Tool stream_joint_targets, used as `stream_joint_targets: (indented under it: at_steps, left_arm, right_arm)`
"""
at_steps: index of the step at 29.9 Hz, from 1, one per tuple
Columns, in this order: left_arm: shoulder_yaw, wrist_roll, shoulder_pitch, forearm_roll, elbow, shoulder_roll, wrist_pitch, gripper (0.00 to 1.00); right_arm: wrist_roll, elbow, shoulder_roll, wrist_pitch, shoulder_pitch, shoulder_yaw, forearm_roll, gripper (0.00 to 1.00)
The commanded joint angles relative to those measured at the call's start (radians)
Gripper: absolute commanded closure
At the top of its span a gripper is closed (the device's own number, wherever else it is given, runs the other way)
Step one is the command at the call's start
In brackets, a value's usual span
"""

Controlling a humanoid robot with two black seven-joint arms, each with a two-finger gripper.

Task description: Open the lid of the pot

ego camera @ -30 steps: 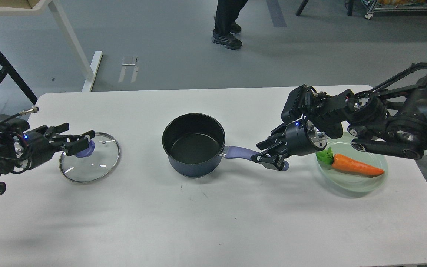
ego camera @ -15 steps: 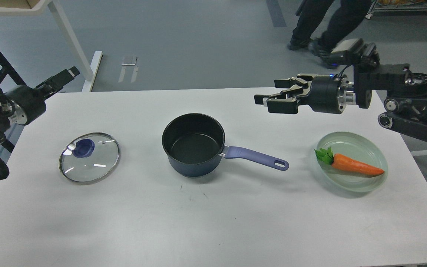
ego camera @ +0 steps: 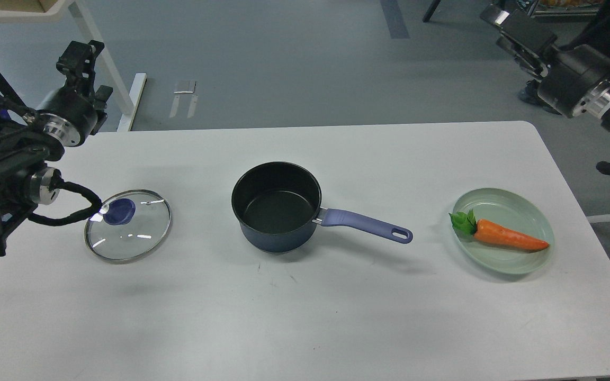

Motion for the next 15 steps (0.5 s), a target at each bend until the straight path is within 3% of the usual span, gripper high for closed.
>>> stream_joint_targets:
  at_steps: [1, 6, 15]
  left_arm:
    - [-0.04, 0.001, 0.003, -0.081, 0.075, -0.073, -0.04, 0.0]
    - [-0.1, 0.0, 0.011, -0.132, 0.132, -0.148, -0.112, 0.0]
    - [-0.162, 0.028, 0.014, -0.229, 0.155, -0.176, -0.121, 0.0]
  right_arm:
    - [0.001, -0.002, 0.021, -0.012, -0.009, 0.014, 0.208, 0.01]
    - [0.004, -0.021, 0.066, -0.019, -0.017, 0.025, 0.476, 0.01]
    - [-0.002, -0.161, 0.179, 0.0, -0.084, 0.126, 0.848, 0.02]
